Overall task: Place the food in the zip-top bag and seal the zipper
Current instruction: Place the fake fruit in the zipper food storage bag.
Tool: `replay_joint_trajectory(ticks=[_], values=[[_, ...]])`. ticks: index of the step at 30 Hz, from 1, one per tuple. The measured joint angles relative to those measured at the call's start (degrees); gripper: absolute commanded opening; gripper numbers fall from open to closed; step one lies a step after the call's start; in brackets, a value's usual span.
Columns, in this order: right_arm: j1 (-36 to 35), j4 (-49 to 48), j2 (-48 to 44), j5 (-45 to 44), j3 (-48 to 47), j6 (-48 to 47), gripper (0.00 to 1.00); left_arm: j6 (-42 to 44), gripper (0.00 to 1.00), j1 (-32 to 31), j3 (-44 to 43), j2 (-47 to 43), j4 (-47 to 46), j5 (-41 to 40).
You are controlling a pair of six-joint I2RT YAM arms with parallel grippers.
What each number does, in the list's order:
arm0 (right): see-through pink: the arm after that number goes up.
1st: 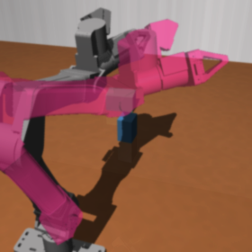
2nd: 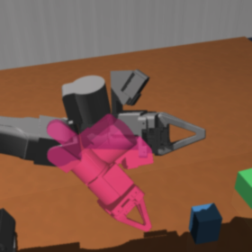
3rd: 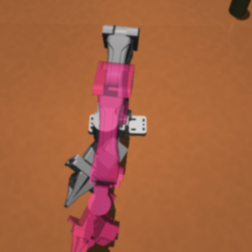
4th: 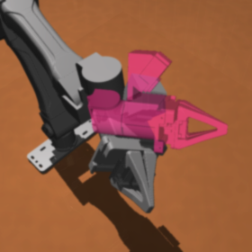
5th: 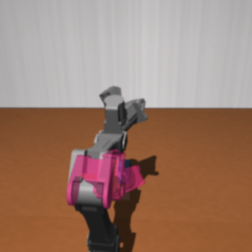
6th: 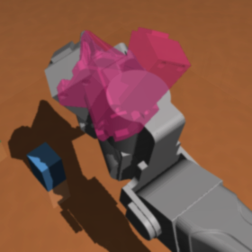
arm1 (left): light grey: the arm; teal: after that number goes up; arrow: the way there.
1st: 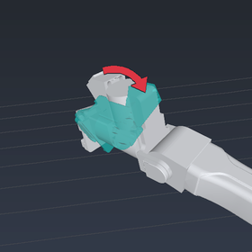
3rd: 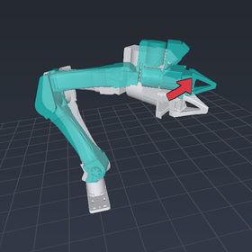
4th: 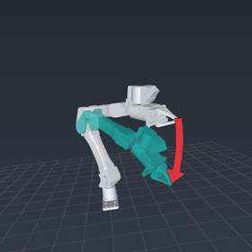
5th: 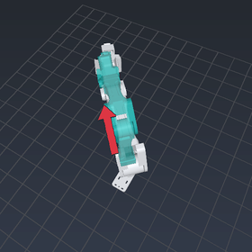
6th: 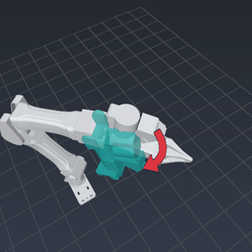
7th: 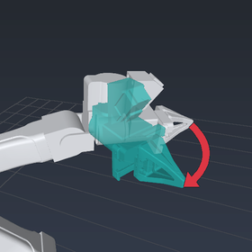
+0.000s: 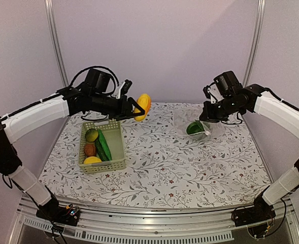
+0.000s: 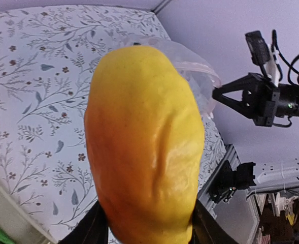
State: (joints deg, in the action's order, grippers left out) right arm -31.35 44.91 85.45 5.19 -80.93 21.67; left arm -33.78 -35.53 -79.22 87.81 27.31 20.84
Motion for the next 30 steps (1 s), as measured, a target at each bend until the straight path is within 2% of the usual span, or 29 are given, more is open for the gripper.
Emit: replay_joint_trajectory(ticks=[5,10,18,25,30], values=[[-0.87,-0.02,-0.02,0.55,0.0,0.0,0.0,2.45,0.15,-7.21,-7.67,7.39,-0.79,10.08],[-1.68,-0.04,-0.02,1.51,-0.2,0.0,0.0,4.76,0.14,-10.84,-16.96,17.05,1.05,16.35],[-4.83,-1.09,-0.61,3.19,-0.24,0.26,0.0,1.36,0.15,-11.8,-22.97,27.63,1.79,19.82],[-7.72,-2.82,-2.91,5.05,-0.09,0.68,0.0,-4.11,0.15,-11.76,-26.77,33.16,1.66,21.46],[-9.31,-3.19,-2.99,6.27,0.09,0.87,0.0,-8.5,0.21,-11.21,-28.5,35.43,0.83,21.97]])
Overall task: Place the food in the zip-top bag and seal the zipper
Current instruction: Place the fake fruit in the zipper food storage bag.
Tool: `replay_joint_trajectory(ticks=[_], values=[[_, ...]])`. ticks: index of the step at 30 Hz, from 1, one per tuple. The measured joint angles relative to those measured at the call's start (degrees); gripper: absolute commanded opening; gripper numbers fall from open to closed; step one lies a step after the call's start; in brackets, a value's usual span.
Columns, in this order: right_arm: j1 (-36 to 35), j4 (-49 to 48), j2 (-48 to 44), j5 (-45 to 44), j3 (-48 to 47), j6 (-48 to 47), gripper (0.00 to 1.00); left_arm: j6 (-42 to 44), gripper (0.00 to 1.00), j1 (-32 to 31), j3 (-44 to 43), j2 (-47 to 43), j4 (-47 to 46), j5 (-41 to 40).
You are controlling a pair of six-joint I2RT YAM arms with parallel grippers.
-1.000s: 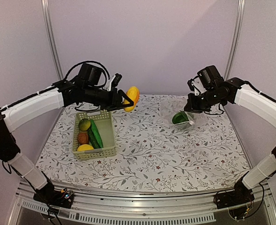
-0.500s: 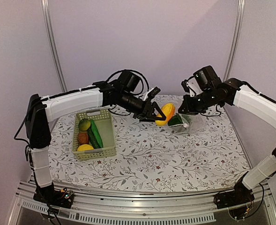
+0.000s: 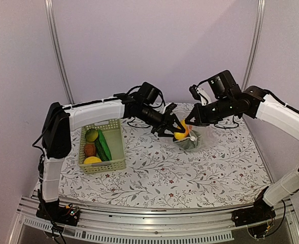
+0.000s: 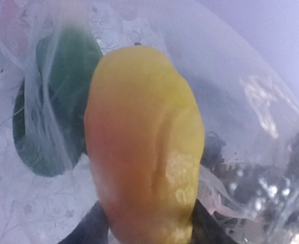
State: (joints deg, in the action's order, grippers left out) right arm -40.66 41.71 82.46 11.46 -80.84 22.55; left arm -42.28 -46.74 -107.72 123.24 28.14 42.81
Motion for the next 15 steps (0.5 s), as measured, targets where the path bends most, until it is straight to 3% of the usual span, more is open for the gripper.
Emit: replay_joint_trajectory(ticks=[2,5,11,15], values=[[-0.59,-0.13,0.0,0.52,0.02,0.17,0.0,-2.38,0.29,0.15,-0.31,0.7,-1.31,0.09],[-0.98,-0.24,0.0,1.2,0.02,0.37,0.0,-5.86,0.51,0.37,-1.81,2.51,-3.48,0.09],[-1.07,-0.24,0.02,0.96,0.02,0.63,0.0,-10.58,0.7,0.37,-4.26,4.74,-6.45,-0.39],[-1.07,-0.35,0.02,0.46,0.02,0.85,0.0,-10.8,0.76,0.39,-4.72,4.7,-7.34,-0.87]])
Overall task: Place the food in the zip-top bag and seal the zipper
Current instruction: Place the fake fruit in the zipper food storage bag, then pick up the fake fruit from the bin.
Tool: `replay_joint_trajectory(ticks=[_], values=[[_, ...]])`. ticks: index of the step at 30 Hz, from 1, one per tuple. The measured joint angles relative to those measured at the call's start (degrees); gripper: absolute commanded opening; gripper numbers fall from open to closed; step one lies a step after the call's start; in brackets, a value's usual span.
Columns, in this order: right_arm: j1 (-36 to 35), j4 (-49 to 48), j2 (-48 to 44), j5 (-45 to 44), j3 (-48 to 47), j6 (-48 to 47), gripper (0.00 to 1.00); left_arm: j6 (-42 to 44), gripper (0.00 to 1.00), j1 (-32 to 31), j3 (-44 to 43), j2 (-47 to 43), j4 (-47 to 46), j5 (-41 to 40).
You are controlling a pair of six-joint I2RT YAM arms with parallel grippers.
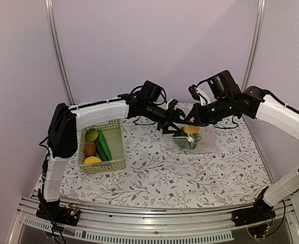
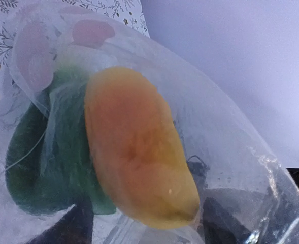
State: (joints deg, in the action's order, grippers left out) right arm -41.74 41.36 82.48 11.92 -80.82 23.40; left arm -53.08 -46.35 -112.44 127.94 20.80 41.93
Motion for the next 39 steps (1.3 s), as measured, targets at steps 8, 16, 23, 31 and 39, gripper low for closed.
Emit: replay_joint_trajectory(ticks=[8,16,23,31,39], values=[[0.42,-0.7,-0.02,-1.99,0.0,1.16,0.0,2.29,0.77,0.04,0.02,-1.33,0.96,-1.33],[4.55,-0.66,-0.66,-3.52,0.44,2.16,0.0,7.82,0.76,0.63,2.93,-8.85,3.26,-2.78],[7.15,0.31,-0.66,-5.57,0.44,2.1,0.0,13.42,0.73,0.79,11.08,-21.57,4.17,-5.44],[10.43,3.67,-0.66,-10.29,-0.46,0.17,0.0,17.07,0.69,5.14,22.84,-34.53,11.82,-19.15],[13.38,4.5,-0.68,-12.09,-0.92,-2.73,0.0,18.16,0.75,16.7,34.34,-39.91,23.69,-36.09]])
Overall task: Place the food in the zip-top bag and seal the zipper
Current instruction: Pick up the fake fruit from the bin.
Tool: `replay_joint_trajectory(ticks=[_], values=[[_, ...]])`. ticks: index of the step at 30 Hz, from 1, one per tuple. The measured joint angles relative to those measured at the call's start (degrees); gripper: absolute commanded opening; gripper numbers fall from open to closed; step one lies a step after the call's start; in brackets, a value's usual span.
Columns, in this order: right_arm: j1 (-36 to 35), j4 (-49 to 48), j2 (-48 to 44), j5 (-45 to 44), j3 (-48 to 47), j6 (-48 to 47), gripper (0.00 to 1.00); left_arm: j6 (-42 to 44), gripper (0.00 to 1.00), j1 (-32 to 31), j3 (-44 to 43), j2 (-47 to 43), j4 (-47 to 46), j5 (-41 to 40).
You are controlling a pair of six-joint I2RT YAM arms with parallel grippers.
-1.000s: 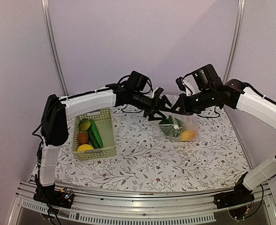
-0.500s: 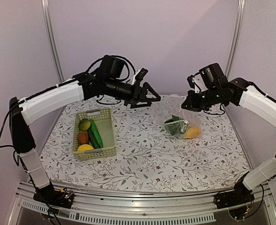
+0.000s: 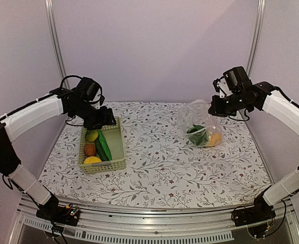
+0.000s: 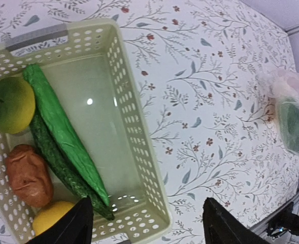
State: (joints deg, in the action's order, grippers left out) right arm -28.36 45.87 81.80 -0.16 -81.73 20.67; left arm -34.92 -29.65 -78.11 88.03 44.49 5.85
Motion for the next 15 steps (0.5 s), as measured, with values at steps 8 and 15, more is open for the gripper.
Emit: replay_joint_trajectory(ticks=[8,15], values=[[-0.02,-1.46,-0.15,4.94,1.36,-0.55,0.0,3.48,0.84,2.91,-1.9,5.68,6.78,-12.94],[-0.02,-2.23,-0.7,6.88,2.01,-0.57,0.0,6.8,0.87,5.27,-8.44,15.91,9.16,-21.27]])
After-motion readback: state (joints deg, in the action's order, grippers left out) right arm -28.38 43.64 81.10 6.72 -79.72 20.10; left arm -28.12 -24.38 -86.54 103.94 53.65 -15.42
